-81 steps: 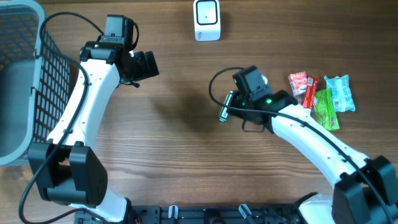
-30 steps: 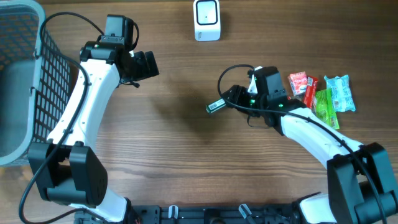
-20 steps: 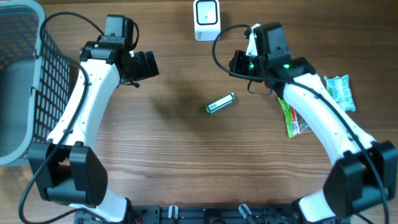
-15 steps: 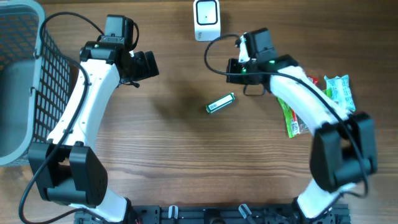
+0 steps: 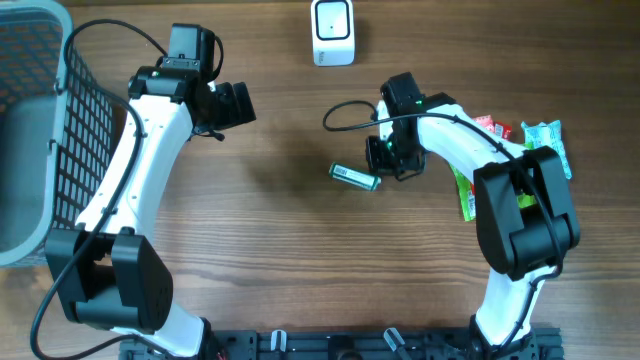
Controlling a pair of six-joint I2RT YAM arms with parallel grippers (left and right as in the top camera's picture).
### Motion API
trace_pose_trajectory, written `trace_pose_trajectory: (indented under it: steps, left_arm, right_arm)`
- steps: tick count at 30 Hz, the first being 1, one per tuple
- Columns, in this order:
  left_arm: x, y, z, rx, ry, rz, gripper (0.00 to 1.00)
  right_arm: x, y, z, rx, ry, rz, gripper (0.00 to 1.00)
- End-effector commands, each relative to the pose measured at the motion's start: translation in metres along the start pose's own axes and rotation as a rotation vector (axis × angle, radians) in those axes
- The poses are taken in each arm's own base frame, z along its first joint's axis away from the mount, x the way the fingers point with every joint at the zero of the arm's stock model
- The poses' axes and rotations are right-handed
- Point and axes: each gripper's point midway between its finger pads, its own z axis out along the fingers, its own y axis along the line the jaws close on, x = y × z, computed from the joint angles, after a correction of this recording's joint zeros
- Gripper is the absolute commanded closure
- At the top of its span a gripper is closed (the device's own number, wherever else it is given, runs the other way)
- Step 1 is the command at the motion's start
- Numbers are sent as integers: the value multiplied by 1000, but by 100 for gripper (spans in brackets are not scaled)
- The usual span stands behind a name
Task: Scan the item barcode
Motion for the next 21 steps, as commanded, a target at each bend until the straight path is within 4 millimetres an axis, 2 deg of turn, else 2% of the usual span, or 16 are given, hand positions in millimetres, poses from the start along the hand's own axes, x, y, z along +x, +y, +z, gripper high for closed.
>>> trace_pose_trajectory:
  steps: [1,2,5,8,10,11,12,13,14,15,18,21]
  left_arm:
    - [0,2,3,-11,1,4,0]
    - [0,2,3,-11,1,4,0]
    - [0,2,3,-11,1,4,0]
    - [0,2,3,-11,1,4,0]
    - [0,2,3,-11,1,4,0]
    - [0,2,3,-11,1,4,0]
    - [0,2,3,-11,1,4,0]
    - [0,2,3,-11,1,4,0]
    - [0,2,3,-11,1,4,0]
    - [0,2,3,-11,1,4,0]
    - [0,2,3,-11,1,4,0]
    - [0,2,3,-11,1,4,0]
  right_arm:
    - [22,-5,-1,9,93,-10,91]
    - [25,-6,-4,15,101,-29,91]
    - [13,-2,-25,29,12,-63,89]
    - [7,15,-66,7,-105,-135,82]
    - [14,30,-90,3,-148,-220,75]
    - [20,38,-97,5,-159,-273,68]
    - [23,43,-99,10,-161,-310,38]
    - [27,46,-99,17,-157,-333,23]
    - [29,47,-97,34,-149,-345,17]
    - [32,45,-91,63,-138,-375,18]
    - [37,32,-73,121,-127,-407,30]
    - [36,27,-54,116,-153,-425,34]
